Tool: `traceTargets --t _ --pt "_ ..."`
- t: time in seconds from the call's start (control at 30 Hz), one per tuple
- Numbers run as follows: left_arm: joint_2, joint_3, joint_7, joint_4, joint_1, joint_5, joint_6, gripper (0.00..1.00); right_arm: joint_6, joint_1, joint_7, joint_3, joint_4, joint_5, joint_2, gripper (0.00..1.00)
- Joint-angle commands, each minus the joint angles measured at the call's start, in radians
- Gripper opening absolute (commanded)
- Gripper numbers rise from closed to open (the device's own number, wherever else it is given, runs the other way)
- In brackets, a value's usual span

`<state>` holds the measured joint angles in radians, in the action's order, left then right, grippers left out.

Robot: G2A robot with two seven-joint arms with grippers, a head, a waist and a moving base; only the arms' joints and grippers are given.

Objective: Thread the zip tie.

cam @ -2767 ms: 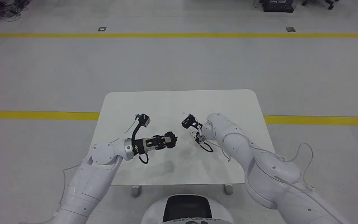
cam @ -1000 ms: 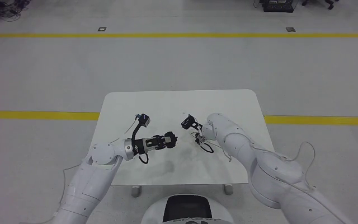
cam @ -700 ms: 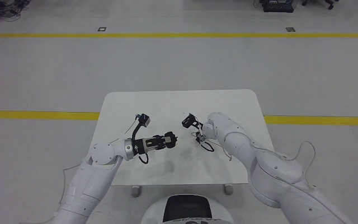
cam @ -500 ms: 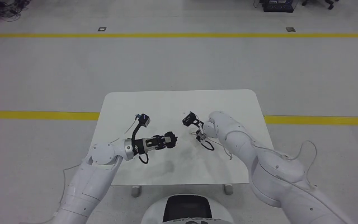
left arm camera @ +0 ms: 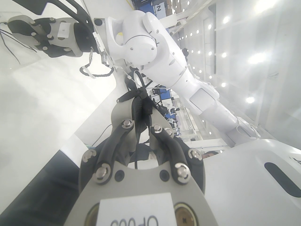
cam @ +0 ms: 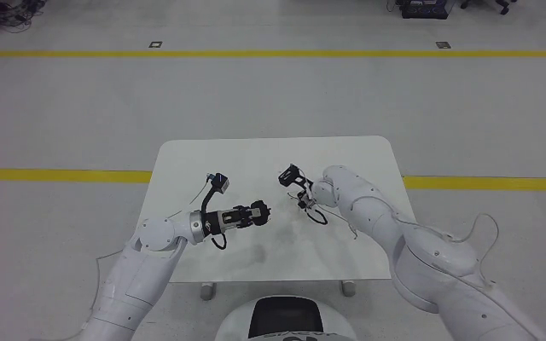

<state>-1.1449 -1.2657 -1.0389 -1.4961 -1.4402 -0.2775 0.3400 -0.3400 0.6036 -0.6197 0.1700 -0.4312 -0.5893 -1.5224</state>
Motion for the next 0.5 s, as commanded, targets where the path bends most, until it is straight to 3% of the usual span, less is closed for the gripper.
traceTargets --t 0.0,0.3,0.47 --pt "0.0 0.0 0.0 0.0 0.0 0.0 0.0 0.0 0.0 0.0 0.007 0.0 -0.023 0.003 0.015 0.0" --pt "0.0 0.0 0.0 0.0 0.0 0.0 0.0 0.0 0.0 -0.001 0.036 0.0 -0.115 0.012 0.078 0.0" --pt "0.0 0.0 0.0 0.0 0.0 0.0 0.0 0.0 0.0 0.005 0.101 0.0 -0.179 0.006 0.121 0.0"
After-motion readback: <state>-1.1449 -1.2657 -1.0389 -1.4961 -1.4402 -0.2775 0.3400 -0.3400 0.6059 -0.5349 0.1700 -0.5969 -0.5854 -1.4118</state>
